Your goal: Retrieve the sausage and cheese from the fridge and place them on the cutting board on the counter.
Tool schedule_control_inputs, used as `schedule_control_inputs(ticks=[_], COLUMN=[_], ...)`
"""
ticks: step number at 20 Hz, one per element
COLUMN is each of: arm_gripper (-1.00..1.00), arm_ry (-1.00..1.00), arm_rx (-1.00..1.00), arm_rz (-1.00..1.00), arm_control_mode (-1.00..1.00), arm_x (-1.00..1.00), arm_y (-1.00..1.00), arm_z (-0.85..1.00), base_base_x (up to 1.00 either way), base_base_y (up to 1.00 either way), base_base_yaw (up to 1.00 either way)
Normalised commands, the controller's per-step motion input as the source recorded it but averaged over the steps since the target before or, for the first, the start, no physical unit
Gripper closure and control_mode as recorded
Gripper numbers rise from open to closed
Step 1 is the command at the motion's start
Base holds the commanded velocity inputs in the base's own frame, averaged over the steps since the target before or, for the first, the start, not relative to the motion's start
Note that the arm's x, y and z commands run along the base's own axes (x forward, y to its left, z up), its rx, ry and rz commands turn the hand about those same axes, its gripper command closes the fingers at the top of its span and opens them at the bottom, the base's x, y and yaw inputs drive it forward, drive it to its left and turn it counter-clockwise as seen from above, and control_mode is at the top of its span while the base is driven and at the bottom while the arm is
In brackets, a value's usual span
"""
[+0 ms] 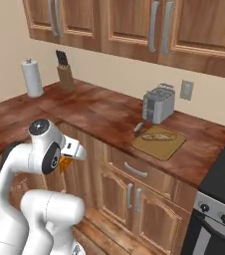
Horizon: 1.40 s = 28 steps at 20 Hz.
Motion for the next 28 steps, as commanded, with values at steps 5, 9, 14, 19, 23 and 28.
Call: schedule_control_inputs(ticks=[5, 9, 14, 19, 23, 28], arm_gripper=[1.00, 1.00, 1.00, 1.00, 1.00, 1.00], arm_ry=[0.00, 0.00, 0.00, 0.00, 0.00, 0.00], arm_rx=[0.00, 0.00, 0.00, 0.00, 0.00, 0.00], arm_rz=[0.00, 0.00, 0.00, 0.00, 0.00, 0.00], arm_control_mode=[1.00, 1.00, 1.00, 1.00, 1.00, 1.00], arm_x=[0.00, 0.00, 0.00, 0.00, 0.00, 0.00], arm_y=[0.00, 0.00, 0.00, 0.00, 0.00, 0.00], arm_z=[0.00, 0.00, 0.00, 0.00, 0.00, 0.00], base_base_x=[0.95, 0.80, 0.46, 0.72, 0.81, 0.00], base_base_y=[0.74, 0.40, -0.24, -0.10, 0.10, 0.00], base_base_yaw=[-0.71, -0.69, -0.35, -0.22, -0.06, 0.00])
